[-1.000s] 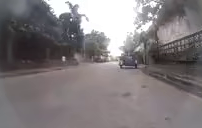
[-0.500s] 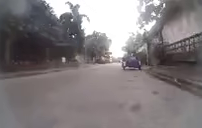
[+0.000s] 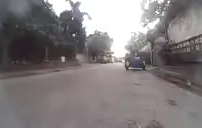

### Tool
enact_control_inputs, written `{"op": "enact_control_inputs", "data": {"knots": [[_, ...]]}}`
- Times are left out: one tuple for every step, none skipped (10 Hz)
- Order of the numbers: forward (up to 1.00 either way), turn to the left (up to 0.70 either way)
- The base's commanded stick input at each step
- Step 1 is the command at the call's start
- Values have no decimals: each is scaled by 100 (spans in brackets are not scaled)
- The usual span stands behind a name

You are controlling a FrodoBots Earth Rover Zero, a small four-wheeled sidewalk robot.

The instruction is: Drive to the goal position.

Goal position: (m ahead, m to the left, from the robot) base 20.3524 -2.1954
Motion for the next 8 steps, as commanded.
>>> {"op": "enact_control_inputs", "data": {"knots": [[100,-5],[100,0],[100,0],[100,0],[100,0],[100,0],[100,0],[100,0]]}}
